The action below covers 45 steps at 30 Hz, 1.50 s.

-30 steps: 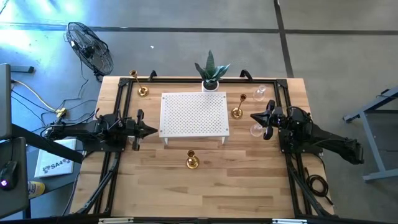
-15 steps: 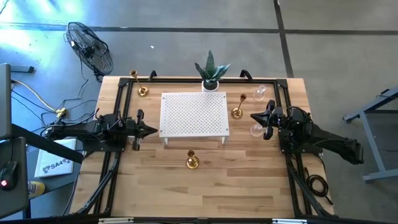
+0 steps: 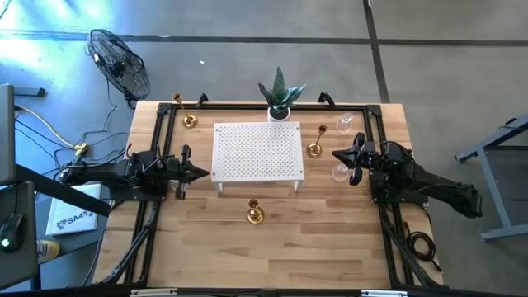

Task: Pick & Place candle stick holders

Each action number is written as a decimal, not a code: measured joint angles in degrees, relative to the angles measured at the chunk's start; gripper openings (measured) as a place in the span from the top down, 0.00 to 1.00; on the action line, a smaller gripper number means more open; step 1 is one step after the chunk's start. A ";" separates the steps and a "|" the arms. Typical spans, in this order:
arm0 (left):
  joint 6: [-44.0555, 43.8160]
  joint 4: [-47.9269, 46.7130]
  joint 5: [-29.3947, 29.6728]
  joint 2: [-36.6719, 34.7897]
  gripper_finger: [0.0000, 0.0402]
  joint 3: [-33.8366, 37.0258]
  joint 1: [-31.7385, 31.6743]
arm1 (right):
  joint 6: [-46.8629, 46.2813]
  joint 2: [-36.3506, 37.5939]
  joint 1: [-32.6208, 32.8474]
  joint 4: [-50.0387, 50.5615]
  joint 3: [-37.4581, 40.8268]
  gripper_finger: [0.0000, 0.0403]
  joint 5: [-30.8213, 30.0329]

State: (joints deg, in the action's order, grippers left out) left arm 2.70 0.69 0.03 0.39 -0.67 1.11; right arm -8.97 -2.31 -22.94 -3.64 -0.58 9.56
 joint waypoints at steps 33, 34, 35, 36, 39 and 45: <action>-4.52 0.44 -0.65 0.01 1.00 0.00 0.02 | -7.32 0.04 0.00 -1.79 0.00 1.00 0.28; -4.52 0.44 -0.39 0.01 1.00 0.00 0.02 | -6.06 0.04 0.00 -1.79 0.02 1.00 0.25; -4.49 0.44 0.20 0.02 1.00 0.00 0.02 | -4.24 0.04 0.00 -1.79 0.01 1.00 0.25; -4.41 0.44 1.31 0.02 1.00 0.00 0.02 | -2.71 0.04 0.00 -1.78 0.00 0.99 0.24; -5.55 0.96 5.48 0.02 1.00 -0.04 0.02 | -1.48 0.04 0.00 -1.94 0.01 0.96 0.25; -8.47 0.17 2.89 0.02 1.00 -1.00 0.02 | 0.14 0.02 0.00 -2.18 0.02 0.78 -0.02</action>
State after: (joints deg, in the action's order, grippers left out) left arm -5.77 0.86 2.92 0.40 -1.67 1.13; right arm -8.84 -2.28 -22.94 -5.82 -0.56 9.54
